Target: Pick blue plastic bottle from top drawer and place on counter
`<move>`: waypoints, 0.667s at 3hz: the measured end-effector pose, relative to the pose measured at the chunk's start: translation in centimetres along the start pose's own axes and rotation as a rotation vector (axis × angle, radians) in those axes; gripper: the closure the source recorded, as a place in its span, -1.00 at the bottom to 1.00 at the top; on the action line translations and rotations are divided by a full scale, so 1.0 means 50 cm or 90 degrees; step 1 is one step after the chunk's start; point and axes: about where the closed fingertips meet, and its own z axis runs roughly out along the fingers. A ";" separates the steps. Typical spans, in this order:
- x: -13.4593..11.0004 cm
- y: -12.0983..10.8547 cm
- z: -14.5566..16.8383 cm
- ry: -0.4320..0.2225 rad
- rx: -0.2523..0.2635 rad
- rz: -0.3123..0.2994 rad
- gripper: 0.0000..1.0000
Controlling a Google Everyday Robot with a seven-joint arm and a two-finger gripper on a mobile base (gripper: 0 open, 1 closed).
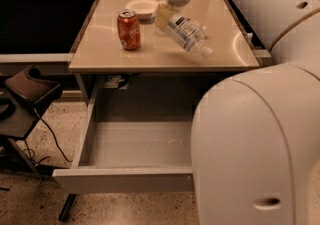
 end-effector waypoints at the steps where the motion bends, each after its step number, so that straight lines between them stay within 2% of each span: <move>1: 0.006 -0.122 -0.031 0.025 0.110 0.057 1.00; 2: 0.034 -0.203 -0.026 0.053 0.187 0.077 1.00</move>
Offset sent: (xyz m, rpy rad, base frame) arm 0.0985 -0.1219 0.0209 -0.2728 -0.1968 -0.3479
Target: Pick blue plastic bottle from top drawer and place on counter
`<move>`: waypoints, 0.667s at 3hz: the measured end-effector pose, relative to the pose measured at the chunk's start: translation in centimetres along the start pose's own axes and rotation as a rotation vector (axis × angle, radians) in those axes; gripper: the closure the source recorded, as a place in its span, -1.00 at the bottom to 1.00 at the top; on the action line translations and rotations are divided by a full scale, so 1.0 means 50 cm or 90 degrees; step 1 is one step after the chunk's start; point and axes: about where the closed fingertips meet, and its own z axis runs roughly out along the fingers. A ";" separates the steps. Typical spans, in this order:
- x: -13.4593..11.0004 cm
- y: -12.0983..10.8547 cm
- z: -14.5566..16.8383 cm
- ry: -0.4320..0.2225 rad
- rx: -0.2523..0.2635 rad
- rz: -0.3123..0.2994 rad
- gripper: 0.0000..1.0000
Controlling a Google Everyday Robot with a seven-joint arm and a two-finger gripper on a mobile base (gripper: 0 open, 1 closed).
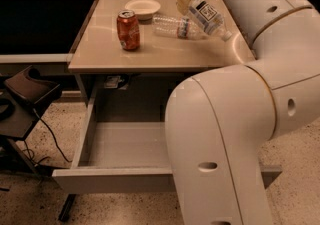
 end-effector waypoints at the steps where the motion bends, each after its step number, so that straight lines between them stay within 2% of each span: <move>1: 0.023 -0.013 0.061 0.003 0.001 -0.011 1.00; 2: 0.038 0.014 0.135 -0.007 -0.032 -0.036 1.00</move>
Offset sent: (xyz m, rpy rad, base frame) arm 0.0165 0.0012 -0.1135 0.0511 0.0439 0.1626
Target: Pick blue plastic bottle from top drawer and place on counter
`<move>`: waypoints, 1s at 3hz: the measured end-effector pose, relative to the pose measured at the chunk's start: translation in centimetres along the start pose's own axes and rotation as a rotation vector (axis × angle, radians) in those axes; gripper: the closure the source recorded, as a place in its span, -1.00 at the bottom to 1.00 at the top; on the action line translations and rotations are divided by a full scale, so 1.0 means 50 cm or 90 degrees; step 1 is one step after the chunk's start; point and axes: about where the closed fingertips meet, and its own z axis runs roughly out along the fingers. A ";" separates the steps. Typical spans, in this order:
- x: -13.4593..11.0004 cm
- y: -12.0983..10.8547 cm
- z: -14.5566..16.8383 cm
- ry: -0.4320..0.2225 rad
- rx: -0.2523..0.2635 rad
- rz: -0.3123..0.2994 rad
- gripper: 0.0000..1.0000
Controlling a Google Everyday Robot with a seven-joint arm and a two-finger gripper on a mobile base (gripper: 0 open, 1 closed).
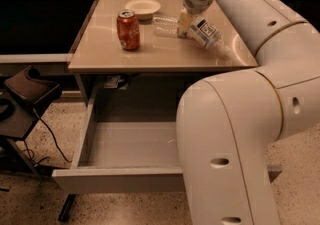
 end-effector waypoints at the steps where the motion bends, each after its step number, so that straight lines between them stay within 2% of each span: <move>1: -0.004 0.028 0.035 -0.039 -0.030 -0.027 0.63; 3: -0.007 0.034 0.042 -0.041 -0.032 -0.030 -0.30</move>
Offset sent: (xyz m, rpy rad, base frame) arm 0.0011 0.0098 -0.0160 0.0371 -0.0085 0.0628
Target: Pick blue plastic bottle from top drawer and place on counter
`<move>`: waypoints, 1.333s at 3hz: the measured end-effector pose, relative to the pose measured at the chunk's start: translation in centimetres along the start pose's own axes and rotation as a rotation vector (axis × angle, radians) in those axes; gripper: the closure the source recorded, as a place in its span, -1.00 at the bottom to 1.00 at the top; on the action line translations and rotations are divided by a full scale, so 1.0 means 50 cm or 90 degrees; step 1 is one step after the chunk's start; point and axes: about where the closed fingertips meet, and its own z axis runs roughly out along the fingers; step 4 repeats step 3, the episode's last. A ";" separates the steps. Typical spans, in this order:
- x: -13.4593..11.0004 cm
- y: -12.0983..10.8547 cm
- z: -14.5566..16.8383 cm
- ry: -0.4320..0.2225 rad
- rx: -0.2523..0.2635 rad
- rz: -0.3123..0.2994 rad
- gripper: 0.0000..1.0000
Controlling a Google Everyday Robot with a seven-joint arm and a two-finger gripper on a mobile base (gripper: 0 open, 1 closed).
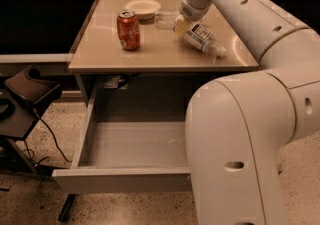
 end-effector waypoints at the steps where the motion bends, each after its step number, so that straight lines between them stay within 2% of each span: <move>1: 0.000 0.000 0.000 0.000 0.000 0.000 -0.77; 2: 0.000 0.000 0.000 0.000 0.000 0.000 -1.00; 4: 0.000 0.000 0.000 0.000 0.000 0.000 -1.00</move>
Offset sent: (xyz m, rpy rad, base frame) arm 0.0000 0.0000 0.0000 0.0000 0.0000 0.0000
